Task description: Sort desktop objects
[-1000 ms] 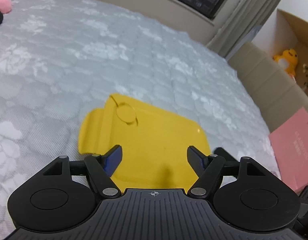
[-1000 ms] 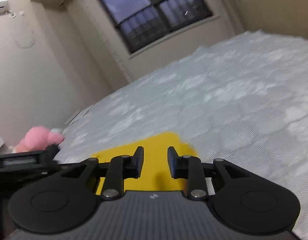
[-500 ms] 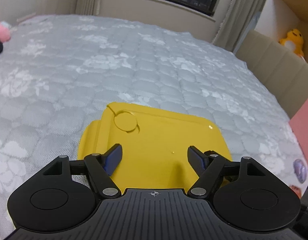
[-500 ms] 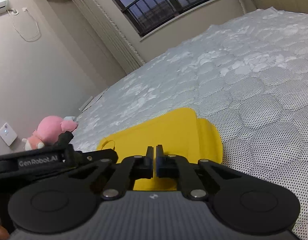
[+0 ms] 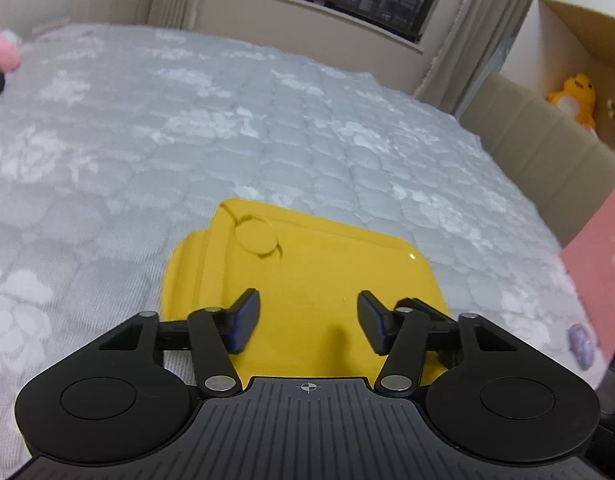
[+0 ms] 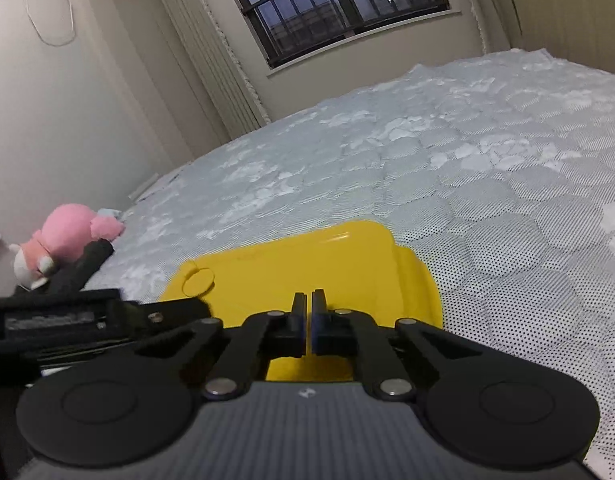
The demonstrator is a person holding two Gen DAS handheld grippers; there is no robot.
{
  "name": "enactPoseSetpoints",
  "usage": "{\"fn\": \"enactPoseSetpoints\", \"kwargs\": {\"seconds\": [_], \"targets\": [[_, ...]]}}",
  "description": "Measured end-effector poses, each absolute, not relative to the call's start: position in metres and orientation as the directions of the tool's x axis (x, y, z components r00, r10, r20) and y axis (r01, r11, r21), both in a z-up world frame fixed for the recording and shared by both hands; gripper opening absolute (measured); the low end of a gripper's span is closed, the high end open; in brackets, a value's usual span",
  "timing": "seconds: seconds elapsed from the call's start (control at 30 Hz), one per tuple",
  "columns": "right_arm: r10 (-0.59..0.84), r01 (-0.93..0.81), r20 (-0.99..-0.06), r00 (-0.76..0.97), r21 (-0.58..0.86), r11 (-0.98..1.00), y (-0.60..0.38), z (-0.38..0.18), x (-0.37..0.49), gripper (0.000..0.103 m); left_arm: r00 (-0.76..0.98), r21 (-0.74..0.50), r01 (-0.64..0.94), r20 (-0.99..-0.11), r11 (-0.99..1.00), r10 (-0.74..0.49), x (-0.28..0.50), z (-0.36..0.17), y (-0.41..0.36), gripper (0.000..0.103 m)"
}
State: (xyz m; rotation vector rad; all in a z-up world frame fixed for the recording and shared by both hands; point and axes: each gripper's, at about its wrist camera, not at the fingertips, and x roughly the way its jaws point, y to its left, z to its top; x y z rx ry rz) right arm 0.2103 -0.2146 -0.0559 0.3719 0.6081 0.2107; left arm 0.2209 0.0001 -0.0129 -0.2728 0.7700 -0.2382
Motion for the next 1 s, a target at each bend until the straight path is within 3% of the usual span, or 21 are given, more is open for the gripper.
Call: {"fn": "enactPoseSetpoints", "kwargs": {"seconds": [0.1,0.27,0.43,0.5,0.53,0.57,0.8,0.9,1.0], "targets": [[0.274,-0.072,-0.537,0.798,0.367,0.928,-0.209,-0.051,0.21,0.002,0.704,-0.335,0.105,-0.64,0.936,-0.308,0.206,-0.007,0.011,0.056],[0.223,-0.055,-0.566,0.794,0.299,0.953,-0.197,-0.043,0.204,0.02,0.718,-0.307,0.08,-0.642,0.948,-0.269,0.183,0.0,0.027,0.056],[0.17,-0.03,-0.563,0.809,0.25,0.968,-0.197,-0.035,0.189,0.027,0.716,-0.304,0.08,-0.645,0.949,-0.267,0.173,0.001,0.034,0.057],[0.12,0.015,-0.54,0.833,0.238,0.971,-0.206,-0.031,0.182,0.036,0.721,-0.296,0.087,-0.64,0.951,-0.265,0.173,0.004,0.032,0.058],[0.094,0.039,-0.533,0.841,0.233,0.972,-0.211,-0.03,0.182,0.047,0.724,-0.292,0.095,-0.636,0.952,-0.267,0.174,0.006,0.03,0.058],[0.069,0.063,-0.527,0.847,0.229,0.971,-0.217,-0.028,0.181,0.052,0.726,-0.291,0.101,-0.632,0.951,-0.271,0.175,0.008,0.028,0.059],[0.087,0.144,-0.586,0.806,0.335,0.931,-0.254,-0.047,0.197,0.052,0.685,-0.382,0.138,-0.629,0.914,-0.367,0.204,0.001,0.014,0.066],[0.201,0.103,-0.588,0.784,0.442,0.891,-0.257,-0.059,0.202,0.042,0.657,-0.399,0.129,-0.651,0.908,-0.38,0.217,-0.01,0.011,0.065],[0.163,0.08,-0.583,0.796,0.369,0.926,-0.24,-0.055,0.201,0.043,0.65,-0.401,0.127,-0.657,0.907,-0.382,0.223,-0.017,0.011,0.065]]}}
